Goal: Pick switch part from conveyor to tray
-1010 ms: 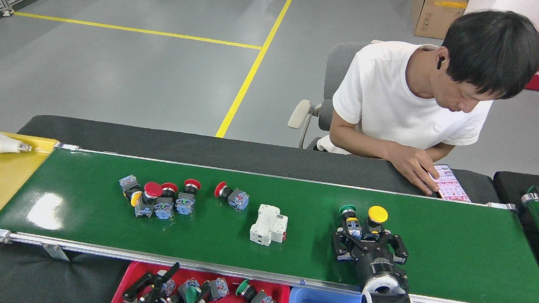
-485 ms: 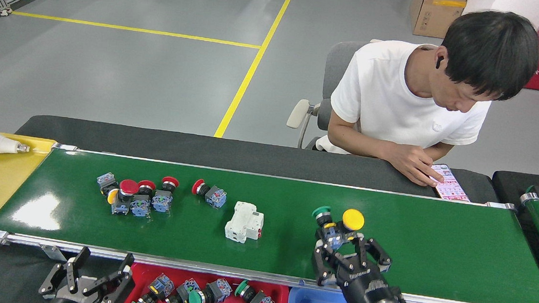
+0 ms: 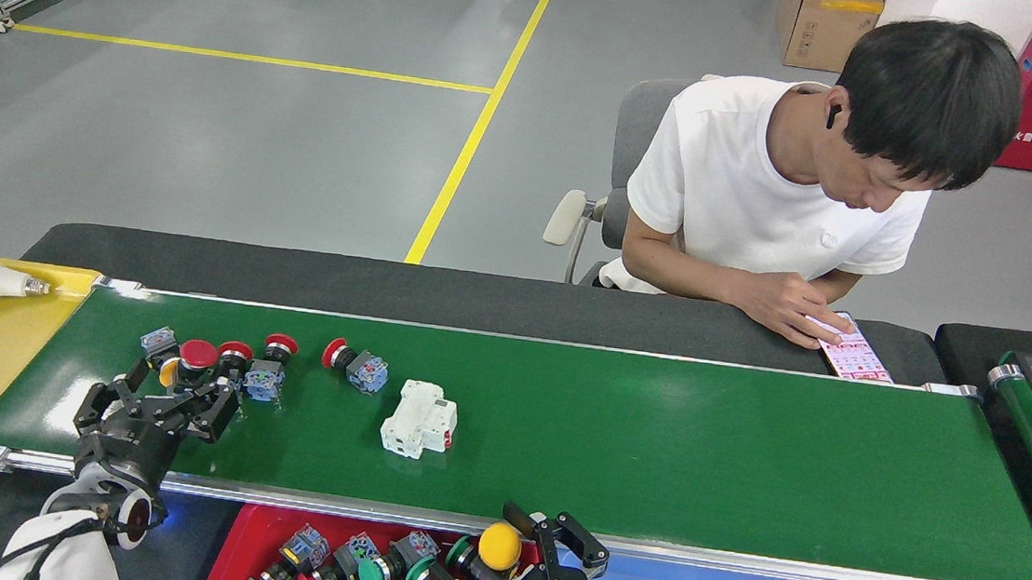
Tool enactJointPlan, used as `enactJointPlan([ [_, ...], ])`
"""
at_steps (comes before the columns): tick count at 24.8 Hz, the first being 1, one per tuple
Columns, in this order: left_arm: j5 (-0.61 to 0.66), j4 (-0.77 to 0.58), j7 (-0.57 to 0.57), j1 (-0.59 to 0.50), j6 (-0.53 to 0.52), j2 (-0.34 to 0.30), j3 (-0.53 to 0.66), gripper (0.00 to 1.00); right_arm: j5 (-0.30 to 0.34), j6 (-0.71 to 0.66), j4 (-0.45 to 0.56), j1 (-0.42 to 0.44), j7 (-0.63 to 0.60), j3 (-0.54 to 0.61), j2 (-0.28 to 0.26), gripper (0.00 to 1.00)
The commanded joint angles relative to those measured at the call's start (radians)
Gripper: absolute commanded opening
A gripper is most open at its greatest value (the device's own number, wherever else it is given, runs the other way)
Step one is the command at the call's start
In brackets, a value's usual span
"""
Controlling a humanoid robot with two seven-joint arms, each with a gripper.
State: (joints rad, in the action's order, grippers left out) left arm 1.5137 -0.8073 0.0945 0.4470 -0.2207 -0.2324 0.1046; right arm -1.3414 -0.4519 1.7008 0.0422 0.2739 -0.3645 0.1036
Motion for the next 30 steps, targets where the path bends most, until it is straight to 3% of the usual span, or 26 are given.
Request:
enactJointPlan([
  [1,0.002,0.04,0.007,0.026,0.004,-0.018,-0.031,0.9,0.005,0.004,0.008,-0.019,-0.001,0.01,0.005,1.0],
  [3,0.002,0.062,0.002,0.038,-0.002,-0.021,-0.043,0.51,0.007,0.005,0.01,-0.019,-0.001,0.055,0.005,1.0],
  [5,0.002,0.065,-0.001,0.038,-0.002,-0.024,-0.043,0.22,0.007,0.005,0.013,-0.021,0.002,0.111,0.007,1.0],
  [6,0.002,0.063,-0.001,0.036,-0.003,-0.024,-0.043,0.11,0.007,0.005,0.016,-0.021,0.002,0.147,0.005,1.0],
  [8,-0.003,0.057,0.001,0.03,-0.006,-0.024,-0.043,0.04,0.008,0.004,0.017,-0.021,0.002,0.236,0.007,1.0],
  [12,-0.012,-0.013,0.008,-0.019,-0.006,-0.015,-0.031,0.0,0.01,0.024,0.016,-0.036,0.004,0.437,0.013,1.0],
  [15,-0.064,-0.138,0.007,-0.1,-0.011,-0.019,-0.029,0.0,0.01,0.18,0.01,-0.05,0.001,0.538,0.001,0.99],
  [19,-0.075,-0.401,0.004,-0.27,-0.012,-0.016,-0.029,0.0,0.01,0.364,0.008,-0.05,-0.051,0.579,-0.12,1.0],
  [23,-0.075,-0.639,0.004,-0.438,-0.026,-0.015,-0.032,0.0,0.025,0.338,0.037,0.056,-0.157,0.581,-0.148,1.0],
  [26,-0.064,-0.76,0.002,-0.545,-0.068,-0.007,-0.048,0.01,0.125,0.21,0.069,0.146,-0.171,0.602,-0.183,1.0],
  [27,-0.061,-0.793,-0.001,-0.577,-0.08,-0.004,-0.066,0.01,0.16,0.147,0.069,0.166,-0.188,0.622,-0.188,1.0],
  [30,-0.036,-0.854,-0.002,-0.608,-0.085,-0.004,-0.197,0.01,0.169,0.058,0.069,0.205,-0.236,0.684,-0.177,0.99],
])
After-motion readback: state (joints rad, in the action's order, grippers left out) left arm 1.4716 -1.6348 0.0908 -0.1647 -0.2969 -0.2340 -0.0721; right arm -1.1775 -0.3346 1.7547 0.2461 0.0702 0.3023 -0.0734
